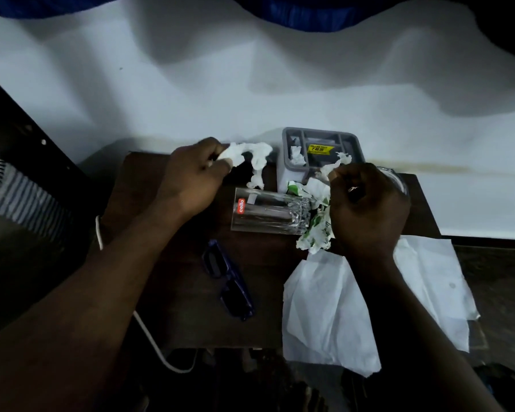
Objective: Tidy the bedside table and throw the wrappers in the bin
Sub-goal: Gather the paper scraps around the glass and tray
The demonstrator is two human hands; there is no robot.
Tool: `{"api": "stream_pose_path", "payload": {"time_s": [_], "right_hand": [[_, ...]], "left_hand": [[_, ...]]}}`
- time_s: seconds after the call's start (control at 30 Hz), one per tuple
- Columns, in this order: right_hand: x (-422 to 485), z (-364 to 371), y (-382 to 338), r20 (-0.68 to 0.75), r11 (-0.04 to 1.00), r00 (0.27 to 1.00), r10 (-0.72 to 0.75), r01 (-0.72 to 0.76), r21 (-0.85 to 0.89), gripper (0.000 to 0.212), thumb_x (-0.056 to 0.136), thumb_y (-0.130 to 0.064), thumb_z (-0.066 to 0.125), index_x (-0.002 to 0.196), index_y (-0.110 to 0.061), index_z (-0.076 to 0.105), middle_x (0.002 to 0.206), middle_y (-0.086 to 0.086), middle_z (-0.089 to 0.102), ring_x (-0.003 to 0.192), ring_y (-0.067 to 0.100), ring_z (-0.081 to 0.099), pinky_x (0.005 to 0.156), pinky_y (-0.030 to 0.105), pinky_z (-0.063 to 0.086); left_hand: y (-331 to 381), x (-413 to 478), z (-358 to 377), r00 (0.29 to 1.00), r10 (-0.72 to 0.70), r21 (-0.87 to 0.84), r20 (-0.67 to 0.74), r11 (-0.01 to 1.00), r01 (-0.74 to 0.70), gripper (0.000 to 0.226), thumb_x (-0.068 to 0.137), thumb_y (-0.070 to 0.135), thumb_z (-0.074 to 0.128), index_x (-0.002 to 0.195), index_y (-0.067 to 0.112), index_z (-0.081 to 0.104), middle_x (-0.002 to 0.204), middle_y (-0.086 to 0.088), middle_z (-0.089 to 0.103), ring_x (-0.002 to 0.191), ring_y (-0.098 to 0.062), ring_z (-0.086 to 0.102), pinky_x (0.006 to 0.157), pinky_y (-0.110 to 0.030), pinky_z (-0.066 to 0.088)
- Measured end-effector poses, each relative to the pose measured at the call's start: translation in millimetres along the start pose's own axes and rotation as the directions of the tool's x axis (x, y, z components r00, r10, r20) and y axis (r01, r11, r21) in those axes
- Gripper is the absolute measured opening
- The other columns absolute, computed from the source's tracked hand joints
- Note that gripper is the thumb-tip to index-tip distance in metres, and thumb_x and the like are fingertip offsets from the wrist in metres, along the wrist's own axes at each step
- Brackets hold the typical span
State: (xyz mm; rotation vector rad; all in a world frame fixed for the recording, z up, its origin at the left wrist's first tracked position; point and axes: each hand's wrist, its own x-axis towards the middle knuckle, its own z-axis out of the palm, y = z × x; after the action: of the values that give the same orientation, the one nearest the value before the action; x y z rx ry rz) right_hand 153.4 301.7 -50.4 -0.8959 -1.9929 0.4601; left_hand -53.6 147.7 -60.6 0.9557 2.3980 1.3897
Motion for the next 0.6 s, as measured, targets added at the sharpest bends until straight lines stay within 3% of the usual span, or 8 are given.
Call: {"api": "stream_pose_path", "payload": {"time_s": [0.07, 0.13, 0.23, 0.37, 0.43, 0.5, 0.6], "right_hand": [[-1, 0, 0, 0.032, 1.000, 0.999, -0.031, 0.031, -0.004, 0.006, 0.091, -0.026, 0.071, 0.087, -0.022, 0.075, 0.080, -0.007, 0.075, 0.065, 0.010, 0.066, 0.065, 0.029, 0.049], [-2, 0, 2, 0.071, 0.999, 0.997, -0.039, 0.040, -0.017, 0.008, 0.091, -0.028, 0.071, 0.088, -0.022, 0.075, 0.079, -0.007, 0.074, 0.067, 0.012, 0.067, 0.065, 0.031, 0.050], [-2, -1, 8, 0.113, 0.997, 0.993, -0.024, 0.033, -0.076, 0.011, 0.087, -0.031, 0.070, 0.091, -0.022, 0.075, 0.084, -0.004, 0.075, 0.074, 0.017, 0.069, 0.066, 0.033, 0.052], [0, -1, 14, 0.206, 0.983, 0.977, -0.060, 0.093, -0.155, 0.022, 0.082, -0.024, 0.074, 0.104, -0.025, 0.076, 0.093, -0.002, 0.075, 0.086, 0.024, 0.070, 0.070, 0.029, 0.053], [1, 2, 14, 0.283, 0.970, 0.954, -0.094, 0.152, -0.191, 0.036, 0.080, -0.020, 0.075, 0.114, -0.028, 0.074, 0.099, 0.001, 0.074, 0.090, 0.029, 0.069, 0.073, 0.032, 0.056], [1, 6, 12, 0.342, 0.948, 0.930, -0.136, 0.223, -0.227, 0.046, 0.077, -0.016, 0.077, 0.121, -0.028, 0.073, 0.106, 0.003, 0.073, 0.094, 0.030, 0.068, 0.080, 0.034, 0.054], [0, 12, 13, 0.362, 0.940, 0.920, -0.148, 0.245, -0.239, 0.051, 0.076, -0.013, 0.077, 0.125, -0.028, 0.073, 0.112, 0.004, 0.074, 0.097, 0.030, 0.068, 0.086, 0.039, 0.056]], "left_hand": [[4, -1, -2, 0.997, -0.079, -0.185, -0.027, 0.980, 0.073, 0.030, 0.082, 0.036, 0.064, 0.074, 0.008, 0.058, 0.064, -0.007, 0.056, 0.059, -0.015, 0.049, 0.061, -0.032, 0.041], [12, -2, -6, 0.990, -0.133, -0.345, -0.055, 0.933, 0.106, 0.025, 0.077, 0.027, 0.064, 0.064, 0.010, 0.052, 0.075, -0.021, 0.056, 0.058, -0.017, 0.048, 0.056, -0.027, 0.041], [20, -3, -12, 0.968, -0.235, -0.523, -0.094, 0.839, 0.153, 0.028, 0.081, 0.004, 0.058, 0.060, 0.016, 0.044, 0.079, -0.017, 0.054, 0.048, -0.015, 0.041, 0.041, -0.016, 0.031], [22, 0, -16, 0.951, -0.289, -0.655, -0.115, 0.742, 0.146, 0.022, 0.077, 0.007, 0.055, 0.061, 0.022, 0.051, 0.053, 0.001, 0.058, 0.042, -0.014, 0.044, 0.043, -0.018, 0.025], [22, 1, -16, 0.953, -0.288, -0.679, -0.091, 0.718, 0.152, 0.021, 0.076, 0.007, 0.052, 0.077, 0.025, 0.061, 0.053, 0.006, 0.057, 0.048, -0.013, 0.047, 0.047, -0.020, 0.028], [20, 2, -16, 0.961, -0.274, -0.681, -0.028, 0.709, 0.182, 0.028, 0.078, 0.009, 0.048, 0.094, 0.018, 0.069, 0.056, 0.005, 0.058, 0.050, -0.011, 0.046, 0.046, -0.019, 0.029], [23, 2, -14, 0.963, -0.258, -0.671, 0.081, 0.700, 0.244, 0.026, 0.060, 0.024, 0.056, 0.076, 0.004, 0.059, 0.056, -0.007, 0.052, 0.046, -0.021, 0.042, 0.041, -0.025, 0.021]]}}
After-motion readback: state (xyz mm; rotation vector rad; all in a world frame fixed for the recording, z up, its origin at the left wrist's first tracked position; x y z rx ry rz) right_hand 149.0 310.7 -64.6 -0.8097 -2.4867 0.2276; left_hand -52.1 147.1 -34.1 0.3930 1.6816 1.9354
